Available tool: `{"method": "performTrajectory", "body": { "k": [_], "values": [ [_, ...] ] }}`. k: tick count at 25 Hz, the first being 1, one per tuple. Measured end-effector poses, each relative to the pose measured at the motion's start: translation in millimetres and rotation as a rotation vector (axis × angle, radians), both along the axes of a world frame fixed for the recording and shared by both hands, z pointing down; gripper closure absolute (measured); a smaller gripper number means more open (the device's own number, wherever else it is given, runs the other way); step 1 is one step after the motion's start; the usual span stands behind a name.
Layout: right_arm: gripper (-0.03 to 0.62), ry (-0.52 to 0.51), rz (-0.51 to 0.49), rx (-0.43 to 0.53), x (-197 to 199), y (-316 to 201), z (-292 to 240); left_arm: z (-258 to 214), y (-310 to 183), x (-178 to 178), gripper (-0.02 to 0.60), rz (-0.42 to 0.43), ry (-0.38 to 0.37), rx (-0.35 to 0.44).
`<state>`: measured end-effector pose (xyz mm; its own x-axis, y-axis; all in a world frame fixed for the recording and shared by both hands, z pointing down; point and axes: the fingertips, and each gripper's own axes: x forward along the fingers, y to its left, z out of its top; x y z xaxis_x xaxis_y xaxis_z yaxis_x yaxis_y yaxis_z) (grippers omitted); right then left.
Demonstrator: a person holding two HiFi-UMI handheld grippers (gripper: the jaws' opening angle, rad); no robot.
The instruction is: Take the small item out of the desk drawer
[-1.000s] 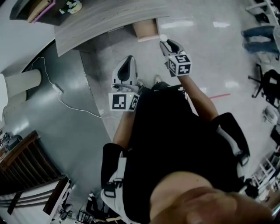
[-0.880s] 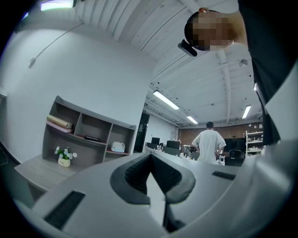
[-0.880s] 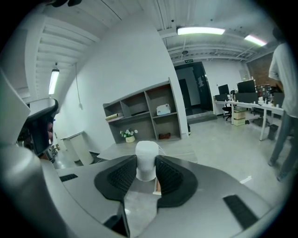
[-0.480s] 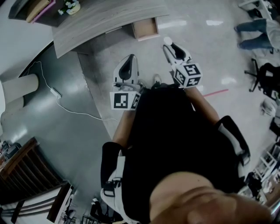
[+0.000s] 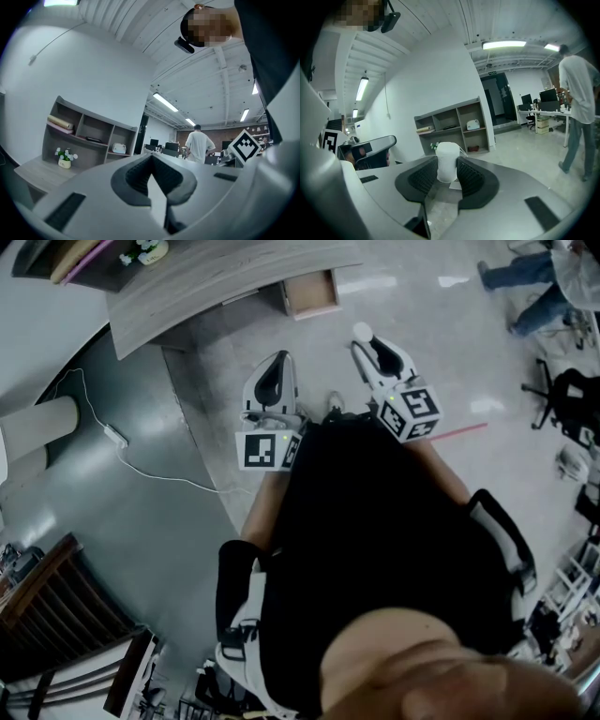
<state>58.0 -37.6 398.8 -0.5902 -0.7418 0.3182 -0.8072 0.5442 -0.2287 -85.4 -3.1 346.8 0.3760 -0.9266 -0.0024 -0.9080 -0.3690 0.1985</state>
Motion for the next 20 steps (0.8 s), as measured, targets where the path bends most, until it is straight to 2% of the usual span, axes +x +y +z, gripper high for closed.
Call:
{"method": "performTrajectory", "body": {
  "k": [20],
  "values": [
    [0.467,0.011,-0.012,0.014,2.1,6.4,-1.2,-0.3,2.3,7.8,0.583,0.016,0.002,0.008]
  ]
}}
